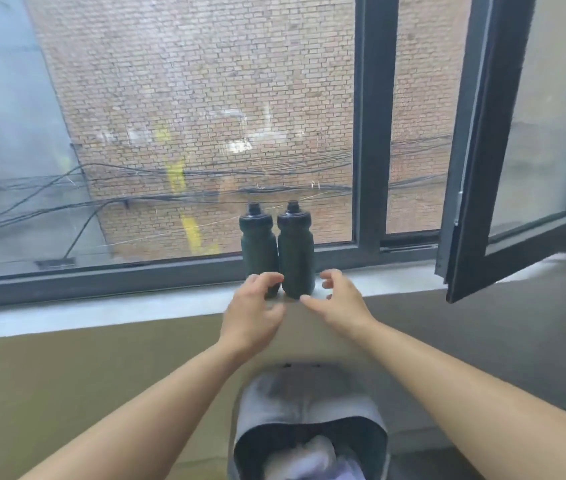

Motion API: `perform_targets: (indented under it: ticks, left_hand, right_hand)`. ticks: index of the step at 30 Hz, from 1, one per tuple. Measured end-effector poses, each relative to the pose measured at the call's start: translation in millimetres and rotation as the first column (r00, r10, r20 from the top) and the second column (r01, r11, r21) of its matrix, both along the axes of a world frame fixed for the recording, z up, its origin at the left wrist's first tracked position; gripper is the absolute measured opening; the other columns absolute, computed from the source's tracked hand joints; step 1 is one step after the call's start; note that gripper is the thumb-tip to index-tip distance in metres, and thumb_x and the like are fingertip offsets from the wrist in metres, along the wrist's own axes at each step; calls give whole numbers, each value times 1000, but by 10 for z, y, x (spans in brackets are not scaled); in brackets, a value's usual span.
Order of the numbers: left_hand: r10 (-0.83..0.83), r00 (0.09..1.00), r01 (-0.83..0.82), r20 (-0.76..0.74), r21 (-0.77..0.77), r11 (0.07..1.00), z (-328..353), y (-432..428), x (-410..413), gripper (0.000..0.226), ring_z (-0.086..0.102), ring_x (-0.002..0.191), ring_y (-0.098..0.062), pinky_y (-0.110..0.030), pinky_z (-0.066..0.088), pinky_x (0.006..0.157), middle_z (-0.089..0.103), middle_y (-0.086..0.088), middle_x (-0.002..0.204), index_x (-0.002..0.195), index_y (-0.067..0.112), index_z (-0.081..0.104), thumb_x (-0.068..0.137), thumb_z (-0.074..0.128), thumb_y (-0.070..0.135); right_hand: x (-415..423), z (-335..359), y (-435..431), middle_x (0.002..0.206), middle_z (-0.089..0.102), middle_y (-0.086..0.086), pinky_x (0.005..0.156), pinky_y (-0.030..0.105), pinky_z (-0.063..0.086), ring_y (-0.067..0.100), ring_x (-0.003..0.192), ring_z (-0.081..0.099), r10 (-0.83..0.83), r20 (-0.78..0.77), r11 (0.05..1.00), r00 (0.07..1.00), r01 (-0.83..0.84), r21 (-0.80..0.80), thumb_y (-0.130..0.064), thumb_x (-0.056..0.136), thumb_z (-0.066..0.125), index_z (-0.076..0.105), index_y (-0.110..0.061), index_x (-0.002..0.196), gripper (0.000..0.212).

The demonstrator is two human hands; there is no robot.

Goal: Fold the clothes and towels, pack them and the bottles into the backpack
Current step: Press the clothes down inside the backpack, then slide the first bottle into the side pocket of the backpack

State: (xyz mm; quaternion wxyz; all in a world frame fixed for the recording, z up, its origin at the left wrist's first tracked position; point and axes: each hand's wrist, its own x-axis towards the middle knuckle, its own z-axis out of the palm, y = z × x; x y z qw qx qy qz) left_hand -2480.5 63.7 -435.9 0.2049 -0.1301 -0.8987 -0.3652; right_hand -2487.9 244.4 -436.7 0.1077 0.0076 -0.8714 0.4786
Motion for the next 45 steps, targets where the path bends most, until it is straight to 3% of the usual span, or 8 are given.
perform_targets:
  ticks: [5, 10, 19, 26, 31, 36, 40, 45]
  left_hand:
    - [187, 980, -179, -60, 130, 975, 304, 10, -407, 64, 50, 127, -21, -31, 43, 98, 44, 0, 141, 147, 24, 47, 87, 66, 15]
    - [169, 983, -165, -67, 58, 985, 252, -64, -636, 70, 48, 131, -22, -36, 45, 100, 35, 1, 145, 152, 25, 42, 87, 66, 14]
    - [143, 987, -144, -72, -10, 990, -9, -130, -650, 77, 54, 125, -24, -45, 53, 98, 34, 0, 151, 156, 28, 37, 87, 68, 16]
    - [87, 995, -82, -49, 91, 993, -378, 117, -194, 60, 57, 110, -16, -43, 53, 96, 44, 5, 132, 142, 23, 53, 86, 65, 7]
    - [-171, 983, 176, 66, -75, 982, -1167, 485, 373, 44, 57, 111, -11, -38, 51, 97, 56, 12, 118, 123, 28, 66, 80, 58, 29]
    - [-373, 921, 379, 113, -482, 790, -1783, 939, 585, 50, 52, 118, -24, -44, 50, 95, 58, 6, 133, 126, 27, 63, 78, 54, 37]
    - [-540, 839, 374, 61, -786, 492, -2089, 1338, 494, 55, 47, 137, -31, -45, 37, 108, 58, -1, 141, 127, 24, 63, 72, 68, 28]
    - [-494, 853, 299, 167, -933, 200, -2399, 1546, 241, 37, 54, 116, -33, -47, 27, 105, 65, -4, 109, 115, 23, 64, 78, 67, 22]
  right_hand:
    - [-585, 409, -161, 157, 38, 0, 118, 45, 34, 26, 145, 34, -10, -70, 994, 997, 2, -113, -45, 73, 84, 25, -22, 155, 104]
    - [-1058, 467, -230, 147, 50, -2, 109, 55, 43, 27, 137, 46, 31, -18, 985, 999, -34, -166, -67, 37, 77, 21, -36, 149, 128]
    - [-611, 321, 31, 114, 67, -4, 89, 37, 56, 16, 105, 66, -52, -253, 911, 966, -59, -408, -43, 53, 89, 61, -37, 106, 61]
    - [148, -444, 590, 107, 75, -5, 86, 32, 54, 15, 101, 70, 39, -71, 869, 997, -69, -491, -31, 63, 90, 64, -28, 115, 58]
    - [438, -1140, 979, 104, 74, -7, 84, 31, 53, 12, 97, 70, -95, -3, 872, 995, 82, -482, -16, 71, 91, 62, -28, 112, 52]
    - [562, -1809, 1303, 105, 73, -8, 88, 33, 53, 12, 99, 68, -194, 80, 874, 978, 209, -439, -16, 68, 92, 60, -28, 116, 59]
    - [653, -2364, 1481, 103, 75, -7, 95, 47, 56, 16, 99, 71, -225, 192, 829, 955, 291, -478, -22, 67, 93, 62, -33, 113, 56]
    - [715, -2782, 1677, 112, 75, -7, 98, 42, 56, 13, 105, 70, -247, 262, 763, 933, 354, -541, -23, 67, 94, 62, -29, 124, 65]
